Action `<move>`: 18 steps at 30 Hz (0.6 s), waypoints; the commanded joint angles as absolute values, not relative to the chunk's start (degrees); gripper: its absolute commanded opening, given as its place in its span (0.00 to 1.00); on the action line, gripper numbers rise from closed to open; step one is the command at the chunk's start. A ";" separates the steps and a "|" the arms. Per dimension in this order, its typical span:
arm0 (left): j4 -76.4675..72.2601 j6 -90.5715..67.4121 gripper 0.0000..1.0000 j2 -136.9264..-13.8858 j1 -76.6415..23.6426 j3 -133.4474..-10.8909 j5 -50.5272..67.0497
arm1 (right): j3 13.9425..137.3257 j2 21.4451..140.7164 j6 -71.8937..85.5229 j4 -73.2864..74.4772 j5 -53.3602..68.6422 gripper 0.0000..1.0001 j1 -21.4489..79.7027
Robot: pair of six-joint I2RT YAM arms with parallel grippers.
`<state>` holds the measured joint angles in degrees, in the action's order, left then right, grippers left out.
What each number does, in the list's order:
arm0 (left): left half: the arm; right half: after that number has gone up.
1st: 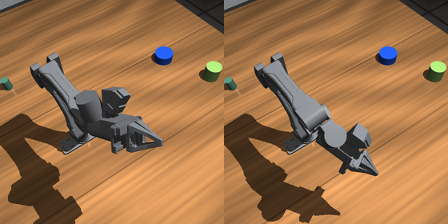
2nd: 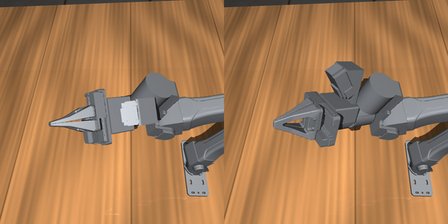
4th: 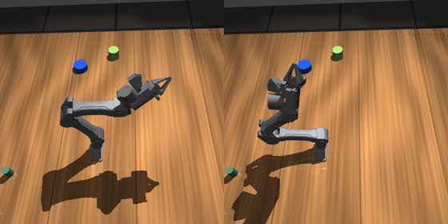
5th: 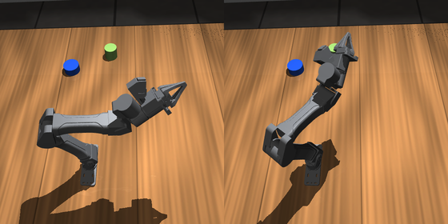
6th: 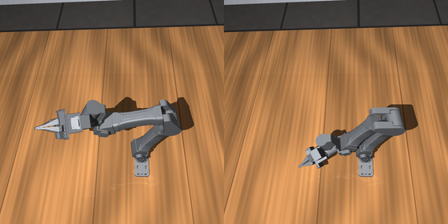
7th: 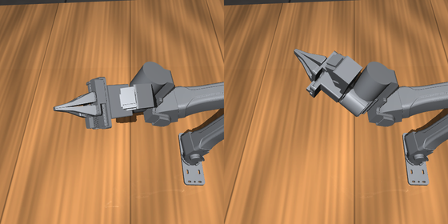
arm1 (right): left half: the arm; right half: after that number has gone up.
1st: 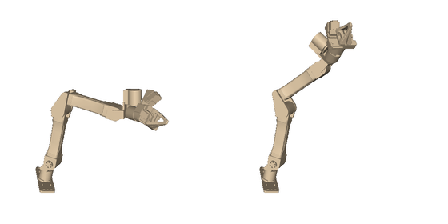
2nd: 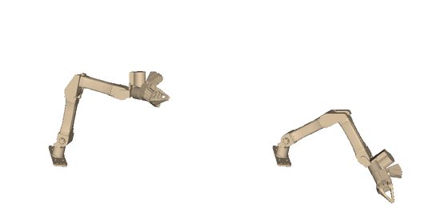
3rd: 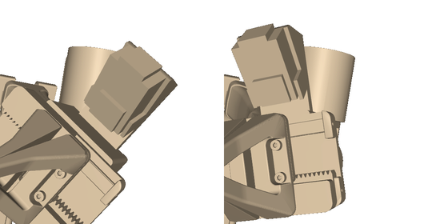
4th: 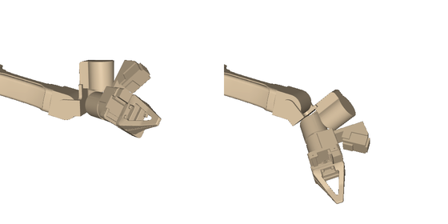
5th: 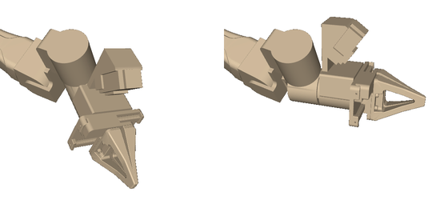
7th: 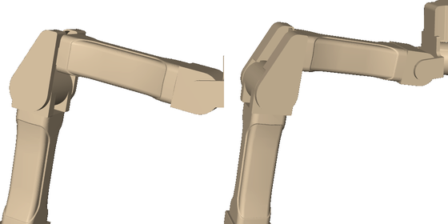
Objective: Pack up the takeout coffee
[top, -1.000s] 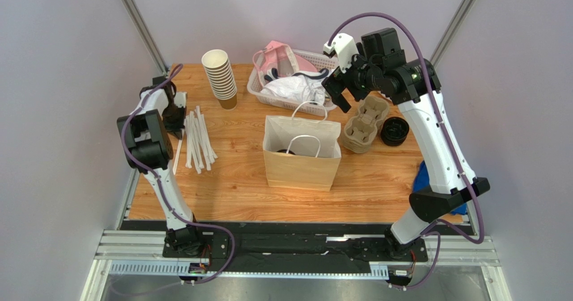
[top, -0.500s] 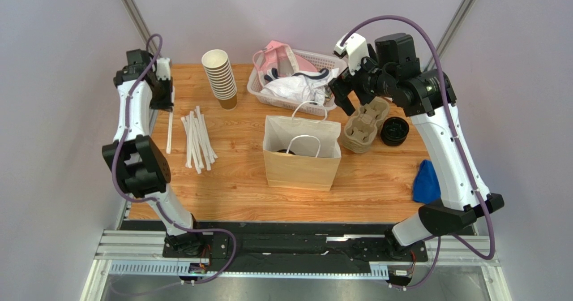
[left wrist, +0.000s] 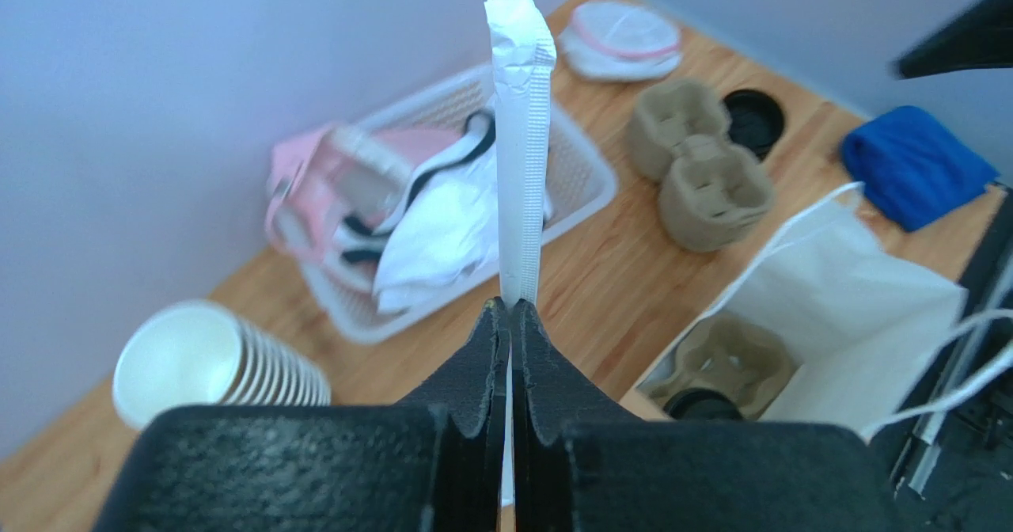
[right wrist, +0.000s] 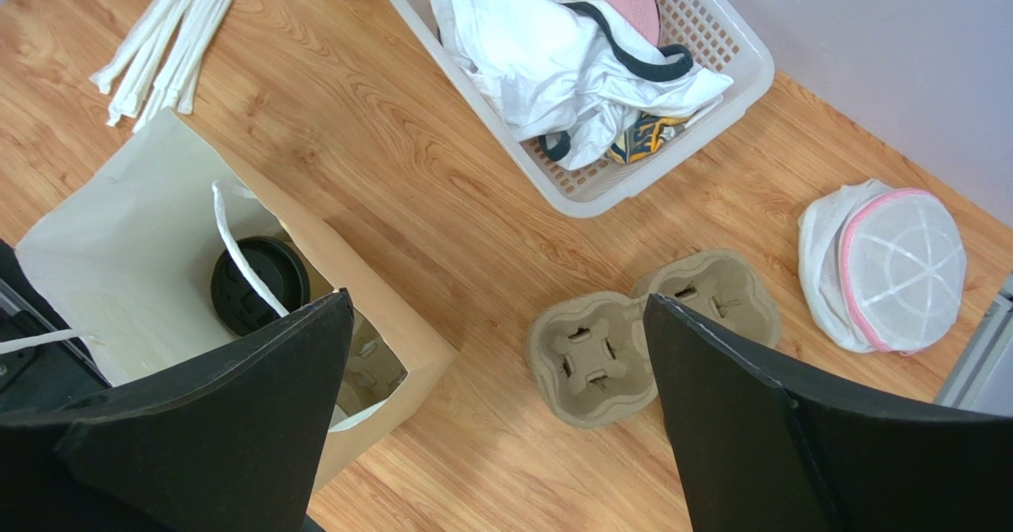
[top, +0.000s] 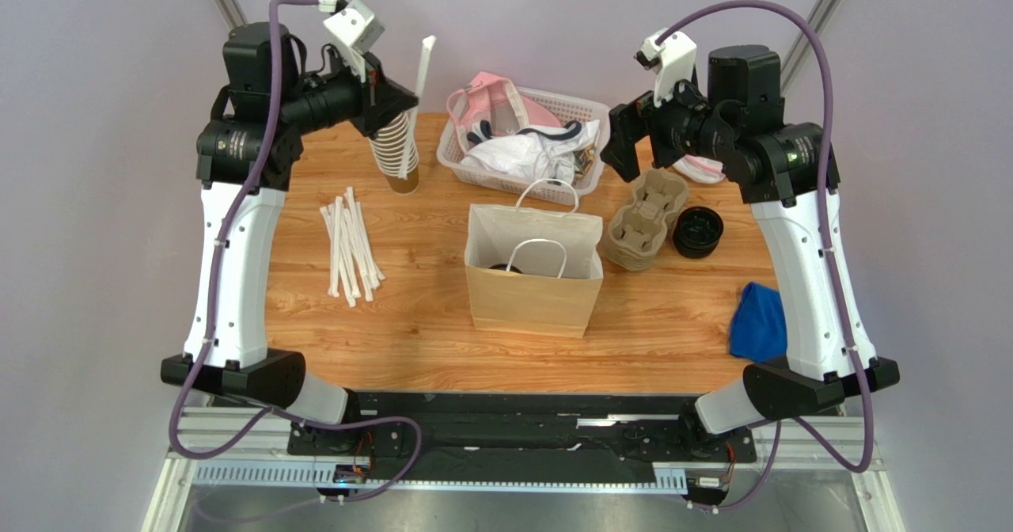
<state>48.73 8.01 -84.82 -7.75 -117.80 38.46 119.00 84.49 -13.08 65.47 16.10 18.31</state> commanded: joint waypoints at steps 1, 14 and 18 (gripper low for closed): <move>39.82 10.72 0.00 -81.75 -14.31 -115.76 49.82 | 120.32 82.35 -9.93 62.75 18.63 1.00 17.14; 31.64 21.88 0.00 -79.10 -33.92 -100.99 50.10 | 115.67 78.75 -9.32 61.87 19.42 1.00 16.61; 32.08 20.84 0.00 -79.80 -37.35 -97.13 47.99 | 113.82 77.96 -9.40 61.96 19.42 1.00 16.61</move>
